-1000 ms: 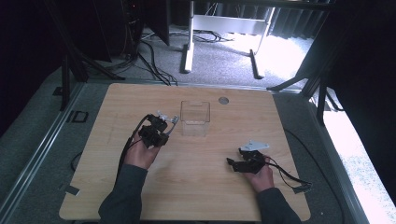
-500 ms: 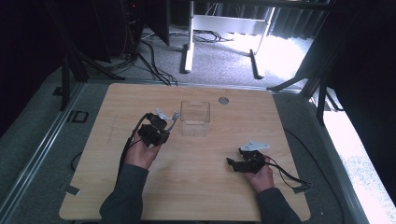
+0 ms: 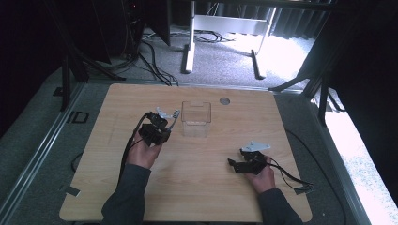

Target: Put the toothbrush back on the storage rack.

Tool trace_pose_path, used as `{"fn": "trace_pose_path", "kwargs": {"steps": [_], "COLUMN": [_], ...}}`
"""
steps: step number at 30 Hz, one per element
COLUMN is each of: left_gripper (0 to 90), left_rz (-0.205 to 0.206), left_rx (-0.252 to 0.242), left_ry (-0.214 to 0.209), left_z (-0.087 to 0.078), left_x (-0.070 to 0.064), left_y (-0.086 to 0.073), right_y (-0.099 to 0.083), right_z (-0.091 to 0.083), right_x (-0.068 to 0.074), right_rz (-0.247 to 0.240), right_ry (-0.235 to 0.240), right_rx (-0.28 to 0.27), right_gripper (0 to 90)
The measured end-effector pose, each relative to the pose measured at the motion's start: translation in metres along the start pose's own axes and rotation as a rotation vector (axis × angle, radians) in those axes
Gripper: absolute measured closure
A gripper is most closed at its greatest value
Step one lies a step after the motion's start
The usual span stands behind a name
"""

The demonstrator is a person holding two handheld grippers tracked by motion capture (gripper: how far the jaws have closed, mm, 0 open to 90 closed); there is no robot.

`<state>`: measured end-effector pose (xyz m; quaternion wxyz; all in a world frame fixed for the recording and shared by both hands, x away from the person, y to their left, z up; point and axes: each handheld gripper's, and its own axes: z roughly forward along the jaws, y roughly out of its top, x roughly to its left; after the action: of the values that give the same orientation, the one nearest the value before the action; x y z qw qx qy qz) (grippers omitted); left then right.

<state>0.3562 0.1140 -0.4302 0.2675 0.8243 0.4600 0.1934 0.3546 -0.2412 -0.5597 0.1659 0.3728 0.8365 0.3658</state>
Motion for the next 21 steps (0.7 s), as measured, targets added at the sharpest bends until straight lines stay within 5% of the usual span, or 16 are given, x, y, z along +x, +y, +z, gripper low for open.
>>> {"fn": "trace_pose_path", "kwargs": {"steps": [21], "left_gripper": [81.7], "left_rz": [0.003], "left_rx": [-0.112], "left_ry": [0.027], "left_z": [-0.0068], "left_x": [-0.0021], "left_y": [0.0023], "right_y": [0.0000], "right_z": [0.0000], "right_x": [0.0000], "right_rz": [0.000], "right_ry": [0.000], "right_rx": [0.000], "right_gripper": [27.2]}}
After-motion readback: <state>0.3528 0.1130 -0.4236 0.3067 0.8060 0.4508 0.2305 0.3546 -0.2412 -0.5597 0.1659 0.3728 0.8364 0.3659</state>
